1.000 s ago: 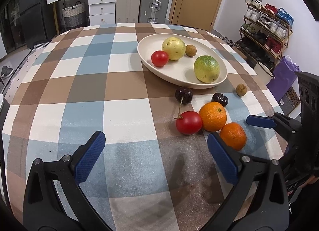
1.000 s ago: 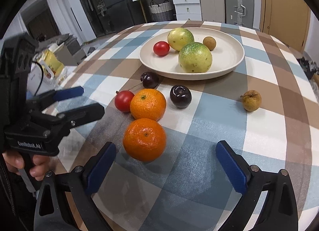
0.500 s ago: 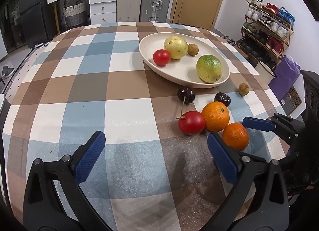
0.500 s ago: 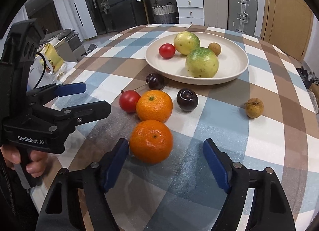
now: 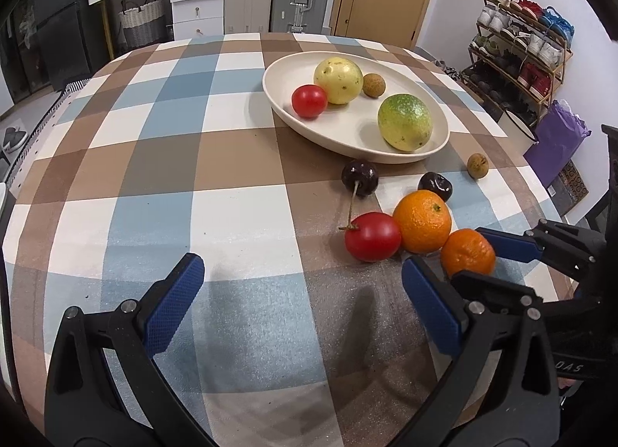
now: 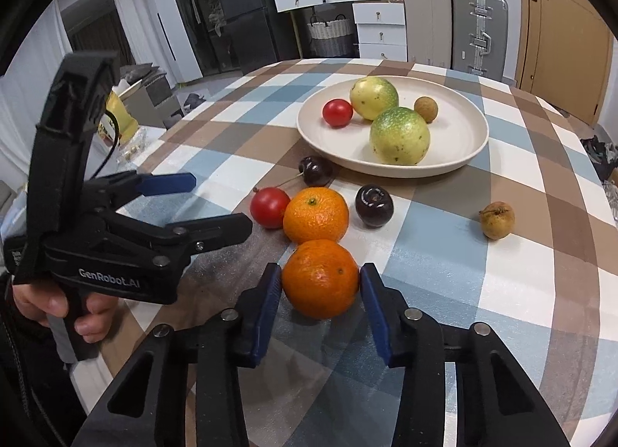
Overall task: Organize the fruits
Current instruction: 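Close the right gripper on a mandarin orange, then grasp a red tomato with the left gripper while the right gripper lifts the mandarin, then carry the mandarin and tomato over the white plate and open both grippers, then withdraw both grippers from the plate toward the remaining loose fruits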
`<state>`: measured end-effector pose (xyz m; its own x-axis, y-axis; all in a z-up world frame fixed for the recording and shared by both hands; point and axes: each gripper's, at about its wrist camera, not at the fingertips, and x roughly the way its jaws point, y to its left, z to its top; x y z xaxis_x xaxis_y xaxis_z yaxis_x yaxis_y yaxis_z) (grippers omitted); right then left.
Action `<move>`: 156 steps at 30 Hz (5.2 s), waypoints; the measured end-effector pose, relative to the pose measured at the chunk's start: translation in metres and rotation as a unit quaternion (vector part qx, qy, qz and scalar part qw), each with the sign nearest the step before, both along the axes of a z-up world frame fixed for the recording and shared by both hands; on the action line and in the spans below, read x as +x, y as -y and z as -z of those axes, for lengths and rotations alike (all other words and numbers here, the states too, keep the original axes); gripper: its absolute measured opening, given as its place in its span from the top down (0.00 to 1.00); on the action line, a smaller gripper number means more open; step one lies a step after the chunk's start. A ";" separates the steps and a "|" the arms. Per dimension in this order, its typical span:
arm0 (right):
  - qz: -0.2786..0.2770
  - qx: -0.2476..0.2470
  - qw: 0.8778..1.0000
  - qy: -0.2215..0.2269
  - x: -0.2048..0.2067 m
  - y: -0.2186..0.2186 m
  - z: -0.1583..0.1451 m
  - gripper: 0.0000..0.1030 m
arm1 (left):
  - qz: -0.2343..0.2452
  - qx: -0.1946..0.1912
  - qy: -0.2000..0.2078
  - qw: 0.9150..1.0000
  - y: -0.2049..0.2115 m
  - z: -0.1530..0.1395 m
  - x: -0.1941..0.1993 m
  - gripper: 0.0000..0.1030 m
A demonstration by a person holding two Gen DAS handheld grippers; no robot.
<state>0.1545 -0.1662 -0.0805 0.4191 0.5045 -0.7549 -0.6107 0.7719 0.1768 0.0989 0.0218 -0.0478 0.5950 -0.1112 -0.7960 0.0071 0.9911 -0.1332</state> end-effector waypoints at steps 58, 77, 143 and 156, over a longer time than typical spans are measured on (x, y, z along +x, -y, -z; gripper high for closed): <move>0.039 0.016 0.999 -0.016 0.006 0.023 -0.002 0.66 | 0.060 -0.088 0.038 0.994 0.007 -0.015 -0.017 0.71; 0.070 0.045 0.996 0.014 0.006 0.043 -0.041 0.66 | 0.048 -0.086 0.085 0.991 -0.003 -0.054 -0.028 0.71; 0.147 0.076 0.986 -0.003 0.131 0.037 -0.028 0.65 | 0.044 -0.026 0.062 0.997 0.018 -0.021 0.105 0.71; 0.171 0.066 0.983 0.020 0.113 0.060 -0.040 0.09 | 0.030 -0.011 0.081 0.996 0.012 -0.035 0.078 0.18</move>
